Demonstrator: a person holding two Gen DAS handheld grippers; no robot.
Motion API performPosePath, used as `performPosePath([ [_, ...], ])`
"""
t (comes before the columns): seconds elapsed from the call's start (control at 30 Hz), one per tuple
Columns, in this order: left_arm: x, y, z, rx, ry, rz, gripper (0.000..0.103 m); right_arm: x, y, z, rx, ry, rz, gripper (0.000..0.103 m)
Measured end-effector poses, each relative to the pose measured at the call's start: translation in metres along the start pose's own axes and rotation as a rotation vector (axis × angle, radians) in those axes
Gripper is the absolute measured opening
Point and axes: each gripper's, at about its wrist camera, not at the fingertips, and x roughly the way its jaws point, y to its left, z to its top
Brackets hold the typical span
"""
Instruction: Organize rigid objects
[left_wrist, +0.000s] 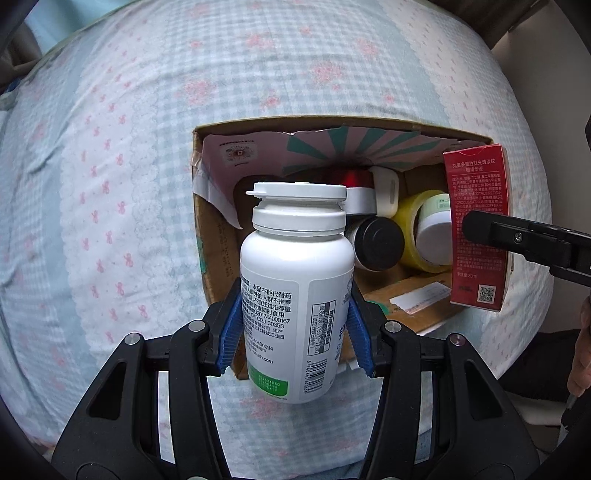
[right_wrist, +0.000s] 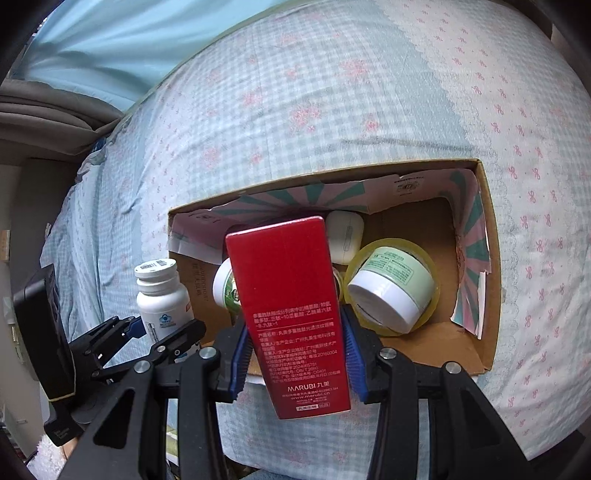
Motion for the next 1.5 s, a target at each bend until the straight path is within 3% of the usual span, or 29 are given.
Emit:
performPosePath([
  [0.3,0.014,-0.013,0.026,0.011,0.036,-0.003,0.048,0.030,-0.013,0.025,0.051,0.064,-0.010,0.042],
  [0.33,0.013,-0.015,0.029,0.010,0.033,-0.002,0.058,0.033,-0.014,0.027,0.051,0.070,-0.021,0.044],
  [0.37,0.011,-0.015,0.033,0.010,0.026,-0.005,0.087,0.035,-0.014,0.028,0.048,0.079,-0.025,0.044],
  [0.4,0.008,-0.017,0.036,0.011,0.018,-0.011,0.102,0.035,-0.015,0.029,0.047,0.076,-0.014,0.046],
  [0.47,0.002,-0.018,0.039,0.015,-0.002,-0.029,0.103,0.029,-0.014,0.031,0.044,0.049,-0.017,0.061],
  [0.53,-0.002,-0.020,0.041,0.018,-0.008,-0.020,0.103,0.022,-0.012,0.032,0.025,0.023,-0.075,0.094],
  [0.57,-0.004,-0.021,0.041,0.020,-0.012,-0.014,0.103,0.017,-0.012,0.032,0.014,0.004,-0.096,0.096],
  [0.77,-0.015,-0.024,0.034,0.016,-0.024,-0.006,0.103,0.006,-0.017,0.026,-0.008,-0.007,-0.147,0.096],
  [1.03,-0.045,-0.028,0.011,0.008,-0.071,0.001,0.103,-0.018,-0.015,0.005,0.005,-0.037,-0.132,0.096],
  [1.5,-0.150,-0.054,-0.050,0.024,-0.249,0.011,0.103,-0.110,0.015,-0.056,-0.064,-0.183,-0.130,0.096],
])
